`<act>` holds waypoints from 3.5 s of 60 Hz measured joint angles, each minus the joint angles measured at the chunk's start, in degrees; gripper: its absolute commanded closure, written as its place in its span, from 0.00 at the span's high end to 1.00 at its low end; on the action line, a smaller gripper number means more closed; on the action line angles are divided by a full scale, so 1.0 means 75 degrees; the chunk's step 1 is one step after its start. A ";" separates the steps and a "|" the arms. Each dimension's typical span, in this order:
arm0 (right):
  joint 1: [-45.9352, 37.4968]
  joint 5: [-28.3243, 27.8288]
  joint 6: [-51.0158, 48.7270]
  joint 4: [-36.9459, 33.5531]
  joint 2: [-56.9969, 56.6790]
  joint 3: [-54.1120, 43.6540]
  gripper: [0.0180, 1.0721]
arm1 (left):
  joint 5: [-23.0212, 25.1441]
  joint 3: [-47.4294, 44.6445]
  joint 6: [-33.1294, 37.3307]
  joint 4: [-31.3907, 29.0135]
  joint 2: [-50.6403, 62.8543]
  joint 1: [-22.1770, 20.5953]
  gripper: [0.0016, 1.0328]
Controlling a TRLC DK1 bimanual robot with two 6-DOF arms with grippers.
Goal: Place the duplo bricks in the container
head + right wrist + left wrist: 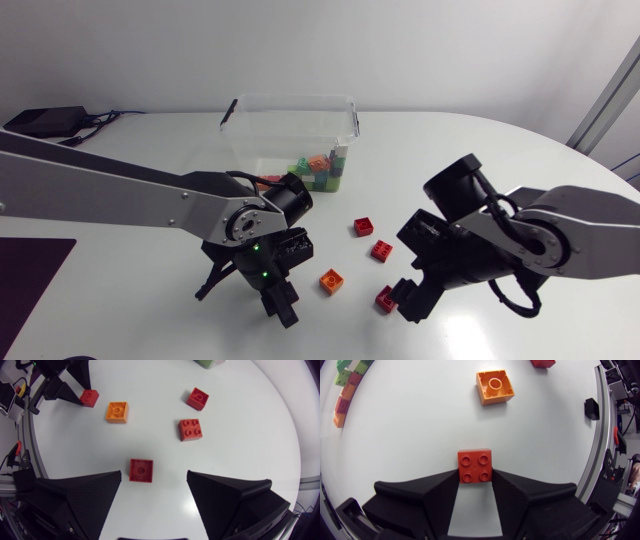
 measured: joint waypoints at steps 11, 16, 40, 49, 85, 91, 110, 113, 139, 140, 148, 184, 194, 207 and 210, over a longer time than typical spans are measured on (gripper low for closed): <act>0.0134 -0.0041 0.0000 0.0356 0.0743 -0.0050 0.89 | 0.0029 -0.0003 0.0006 -0.0076 -0.0376 0.0087 0.34; 0.0207 -0.0038 0.0000 0.0493 0.0997 -0.0055 0.85 | 0.0035 -0.0003 0.0009 -0.0134 -0.0743 0.0242 0.34; 0.0536 0.0035 0.0003 0.0997 0.1810 -0.0064 0.45 | 0.0055 0.0289 0.0035 -0.0478 -0.2095 0.0909 0.34; 0.0560 0.0146 0.0003 0.1017 0.1836 -0.0064 0.33 | 0.0055 0.0682 0.0035 -0.0455 -0.2314 0.1201 0.34; 0.0210 0.0102 -0.0003 -0.0350 0.0638 0.1612 0.32 | 0.0545 0.2783 -0.0487 0.1309 -0.1335 0.2830 0.35; 0.0163 0.0009 0.0000 -0.0449 0.0641 0.2192 0.32 | 0.0548 0.3168 -0.0609 0.1577 -0.0810 0.3037 0.36; 0.0079 -0.0201 0.0006 -0.0463 0.1169 0.3963 0.32 | 0.0469 0.3905 -0.0889 0.2865 0.0309 0.3258 0.52; 0.0050 -0.0224 0.0009 -0.0420 0.1373 0.4229 0.32 | 0.0344 0.3905 -0.0895 0.3308 0.0338 0.3258 0.62; -0.0152 -0.0297 0.0128 0.0163 0.3465 0.6470 0.32 | -0.0064 0.2943 -0.0935 0.4873 -0.0597 0.3590 0.95; -0.0172 -0.0297 0.0149 0.0172 0.3558 0.6612 0.32 | -0.0064 0.2865 -0.0935 0.4846 -0.0743 0.3628 0.95; -0.0341 -0.0405 0.0178 0.0341 0.4176 0.7481 0.33 | -0.0064 0.2267 -0.0833 0.4730 -0.1798 0.3829 0.95; -0.0551 -0.0230 0.0259 0.1157 0.6747 0.9920 0.95 | 0.0539 -0.0041 0.0254 0.2707 -0.3891 0.2693 0.95; -0.0609 -0.0230 0.0195 0.1148 0.6283 0.9378 0.95 | 0.0574 -0.0026 0.0501 0.1961 -0.3445 0.1894 0.94; -0.1087 -0.0242 0.0055 0.1064 0.3911 0.7239 0.95 | 0.0574 0.0332 0.0527 0.0595 -0.2133 0.0935 0.93; -0.1206 -0.0239 0.0023 0.1058 0.3343 0.6755 0.95 | 0.0574 0.0568 0.0516 0.0280 -0.1856 0.0781 0.93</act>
